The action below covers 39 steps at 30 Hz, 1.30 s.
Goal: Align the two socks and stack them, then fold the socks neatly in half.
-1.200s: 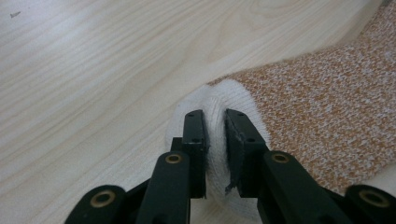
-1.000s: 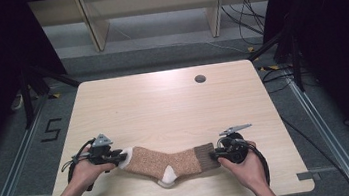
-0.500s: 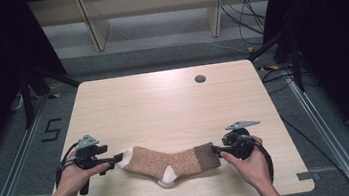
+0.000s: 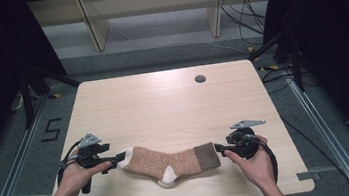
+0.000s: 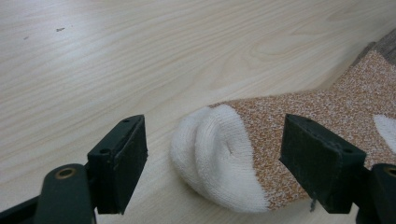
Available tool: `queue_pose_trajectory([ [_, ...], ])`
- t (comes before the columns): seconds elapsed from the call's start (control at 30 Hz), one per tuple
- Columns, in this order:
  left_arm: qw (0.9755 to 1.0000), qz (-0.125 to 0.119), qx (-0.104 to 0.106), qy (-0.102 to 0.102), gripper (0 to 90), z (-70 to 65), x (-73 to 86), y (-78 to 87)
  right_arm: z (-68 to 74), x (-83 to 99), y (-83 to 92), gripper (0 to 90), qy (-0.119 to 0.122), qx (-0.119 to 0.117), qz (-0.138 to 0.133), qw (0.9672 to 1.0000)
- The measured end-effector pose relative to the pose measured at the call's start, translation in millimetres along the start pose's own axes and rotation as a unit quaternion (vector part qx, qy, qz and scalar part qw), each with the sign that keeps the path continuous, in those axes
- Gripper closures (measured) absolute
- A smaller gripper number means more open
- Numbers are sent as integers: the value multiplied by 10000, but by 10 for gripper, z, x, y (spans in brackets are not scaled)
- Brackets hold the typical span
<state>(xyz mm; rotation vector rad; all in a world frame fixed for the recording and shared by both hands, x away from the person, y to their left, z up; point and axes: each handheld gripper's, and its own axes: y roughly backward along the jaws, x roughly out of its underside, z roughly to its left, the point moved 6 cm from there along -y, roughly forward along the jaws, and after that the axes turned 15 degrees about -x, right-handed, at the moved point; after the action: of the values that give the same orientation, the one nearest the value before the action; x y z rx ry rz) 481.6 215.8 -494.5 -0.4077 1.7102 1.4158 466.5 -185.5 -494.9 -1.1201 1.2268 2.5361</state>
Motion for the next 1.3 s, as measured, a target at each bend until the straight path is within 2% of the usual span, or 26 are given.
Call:
queue_pose_trajectory([
  [0.03,10000,18,22,14,222,8,1,-3,-8,-12,-6,427,101,-63,-101,9999],
  [0.07,10000,-19,0,61,221,11,-1,-16,-15,-12,8,426,128,15,-76,9999],
  [0.17,9999,94,6,81,221,45,15,-28,-17,0,-30,427,140,-29,-54,9999],
  [0.2,9999,83,5,122,221,59,23,-40,5,10,-34,432,42,-46,-18,10000],
  [0.23,9997,102,19,204,222,73,32,-50,-7,19,-45,440,98,-57,23,9999],
  [0.33,9987,298,7,405,233,135,73,-92,42,71,-96,451,-249,-121,199,9994],
  [0.37,9985,304,-17,464,240,150,79,-113,42,71,-119,451,-152,-169,171,9996],
  [0.47,9977,370,-56,572,247,183,87,-130,91,80,-141,451,-348,-232,207,9989],
  [0.5,9974,326,-68,646,248,180,81,-139,55,71,-142,451,-160,-214,191,9995],
  [0.57,9976,331,-46,606,256,187,66,-140,68,70,-140,451,-216,-172,218,9994],
  [0.7,9976,316,-38,607,260,200,39,-180,63,56,-165,451,-113,-214,250,9994],
  [0.73,9975,335,-44,618,262,203,44,-195,41,49,-178,450,10,-233,240,9994],
  [0.77,9973,367,-44,636,264,204,54,-209,48,53,-189,451,-62,-236,250,9994],
  [0.8,9970,398,-35,664,269,201,65,-226,50,46,-216,451,-59,-305,96,9995],
  [0.83,9967,436,-32,677,279,198,78,-240,60,54,-204,451,-77,-384,195,9990],
  [0.9,9959,461,132,766,296,154,87,-260,59,61,-198,452,-90,-214,211,9995],
  [0.93,9952,412,212,866,306,123,77,-261,88,78,-193,453,-320,-195,227,9990],
  [0.97,9949,398,320,875,312,92,69,-256,87,85,-177,454,-301,-183,315,9989],
  [1.0,9952,410,382,802,317,64,66,-248,60,76,-198,454,-118,-254,203,9994],
  [1.03,9954,381,408,774,321,27,56,-254,75,91,-180,456,-230,-179,270,9992],
  [1.07,9963,434,383,629,331,12,64,-255,89,102,-189,458,-331,-185,220,9990],
  [1.1,9969,529,328,483,340,-8,78,-269,67,120,-189,461,-306,-121,382,9987],
  [1.13,9971,560,300,416,351,-16,88,-283,70,115,-211,465,-141,-216,278,9993],
  [1.17,9970,607,273,394,357,-27,102,-302,60,116,-221,467,-85,-171,258,9995],
  [1.23,9959,762,305,371,385,-23,144,-337,122,142,-229,476,-381,-222,361,9984],
  [1.3,9953,839,253,406,410,-14,175,-354,73,150,-238,485,-203,-121,492,9985],
])
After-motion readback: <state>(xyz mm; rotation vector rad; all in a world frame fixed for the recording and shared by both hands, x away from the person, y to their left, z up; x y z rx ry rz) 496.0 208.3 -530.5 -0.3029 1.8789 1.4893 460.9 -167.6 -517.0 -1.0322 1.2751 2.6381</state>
